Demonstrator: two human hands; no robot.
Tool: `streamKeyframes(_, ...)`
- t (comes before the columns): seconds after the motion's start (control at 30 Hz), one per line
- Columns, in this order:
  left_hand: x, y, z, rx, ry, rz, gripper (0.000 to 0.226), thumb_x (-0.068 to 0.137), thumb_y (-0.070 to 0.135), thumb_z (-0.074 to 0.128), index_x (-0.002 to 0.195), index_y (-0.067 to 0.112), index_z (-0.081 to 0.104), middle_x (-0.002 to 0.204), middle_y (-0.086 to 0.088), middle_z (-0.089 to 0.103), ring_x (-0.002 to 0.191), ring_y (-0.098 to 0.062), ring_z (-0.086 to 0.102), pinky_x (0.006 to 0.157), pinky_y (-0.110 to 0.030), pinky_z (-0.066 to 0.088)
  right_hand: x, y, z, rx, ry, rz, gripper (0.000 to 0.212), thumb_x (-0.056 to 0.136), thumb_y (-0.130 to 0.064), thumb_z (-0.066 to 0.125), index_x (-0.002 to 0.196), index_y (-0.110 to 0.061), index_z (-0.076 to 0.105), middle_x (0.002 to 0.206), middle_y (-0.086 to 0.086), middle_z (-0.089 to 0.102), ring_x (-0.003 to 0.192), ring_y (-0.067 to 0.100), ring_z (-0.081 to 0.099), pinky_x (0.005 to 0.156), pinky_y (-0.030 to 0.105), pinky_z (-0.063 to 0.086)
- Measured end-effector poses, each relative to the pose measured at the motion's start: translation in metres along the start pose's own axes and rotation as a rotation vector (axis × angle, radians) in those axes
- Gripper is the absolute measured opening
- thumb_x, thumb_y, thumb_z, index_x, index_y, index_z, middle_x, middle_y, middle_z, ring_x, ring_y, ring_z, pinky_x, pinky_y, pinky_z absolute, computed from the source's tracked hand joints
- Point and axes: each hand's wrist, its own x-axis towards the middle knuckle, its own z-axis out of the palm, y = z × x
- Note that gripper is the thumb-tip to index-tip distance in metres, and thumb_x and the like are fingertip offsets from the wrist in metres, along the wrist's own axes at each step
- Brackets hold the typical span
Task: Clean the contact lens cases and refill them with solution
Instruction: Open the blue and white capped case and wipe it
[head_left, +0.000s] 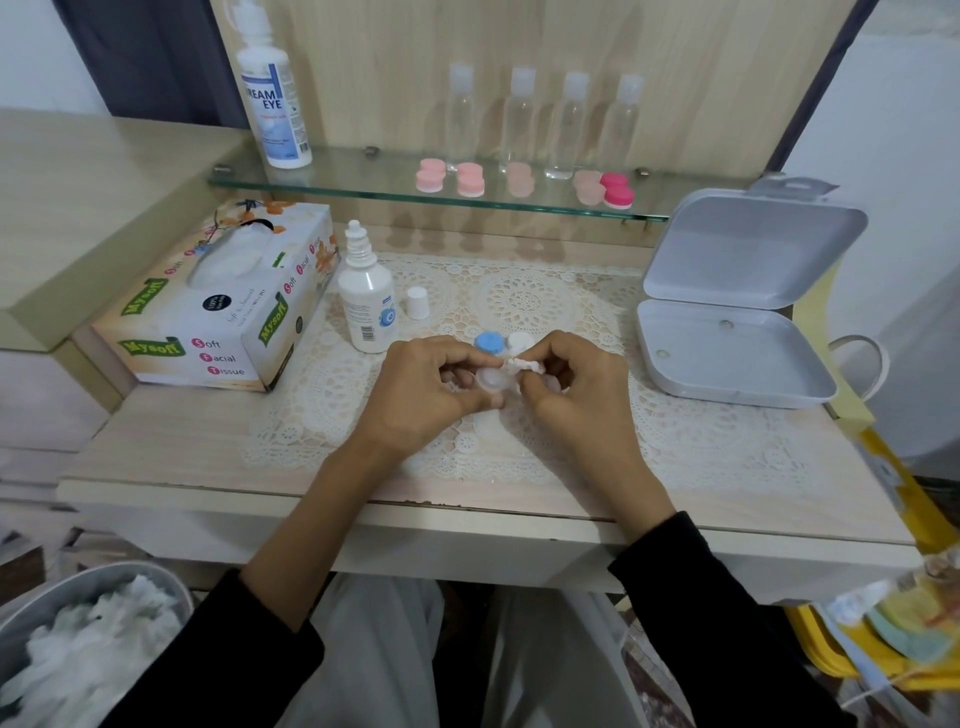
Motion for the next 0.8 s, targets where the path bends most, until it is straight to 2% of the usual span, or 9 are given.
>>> streamKeyframes(0.3,-0.0005,0.0002,-0.0005,0.01,0.0,-0.037,0.036,0.062,0.015,0.087,0.096,0.016,0.075,0.078,0.003,0.068,0.068,-0.004,0.057,0.068,-0.012,0.044,0.0014,0.0042,-0.004,-0.02,0.008,0.059,0.006,0.071,-0.006,0.058,0.07,-0.012,0.061,0.059,-0.008,0.053,0.057,0.005,0.044,0.056,0.014,0.031)
streamKeyframes(0.47,-0.0005,-0.0011,0.0001,0.019,-0.001,-0.039,0.035,0.063,0.016,0.087,0.096,0.018,0.075,0.08,0.002,0.069,0.07,-0.009,0.06,0.069,-0.012,0.045,0.0015,0.0052,-0.0057,0.015,0.014,0.111,0.012,0.074,0.002,0.062,0.07,-0.009,0.062,0.064,0.001,0.058,0.061,0.008,0.047,0.058,0.019,0.036)
streamKeyframes(0.67,-0.0011,0.0003,0.0001,-0.011,0.005,-0.057,0.038,0.065,0.017,0.086,0.101,0.022,0.073,0.081,0.003,0.067,0.07,-0.006,0.06,0.071,-0.009,0.043,0.0022,0.0062,-0.0045,0.02,0.04,0.132,0.014,0.076,0.0,0.06,0.07,-0.013,0.059,0.063,-0.003,0.056,0.061,0.009,0.047,0.058,0.025,0.036)
streamKeyframes(0.73,-0.0021,0.0022,0.0004,-0.012,0.005,-0.056,0.031,0.069,0.023,0.083,0.098,0.021,0.072,0.08,0.002,0.067,0.07,-0.006,0.06,0.07,-0.009,0.043,0.0028,0.0057,-0.0043,0.04,0.074,0.133,0.014,0.077,0.001,0.059,0.074,-0.012,0.061,0.067,0.0,0.059,0.063,0.011,0.05,0.058,0.029,0.04)
streamKeyframes(0.8,-0.0026,0.003,0.0012,0.028,0.017,-0.039,0.024,0.074,0.031,0.079,0.093,0.018,0.073,0.078,0.004,0.068,0.071,-0.006,0.06,0.067,-0.009,0.043,0.0027,0.0043,-0.0045,0.075,0.108,0.131,0.015,0.079,0.002,0.059,0.081,-0.012,0.064,0.072,-0.002,0.062,0.067,0.01,0.055,0.06,0.024,0.044)
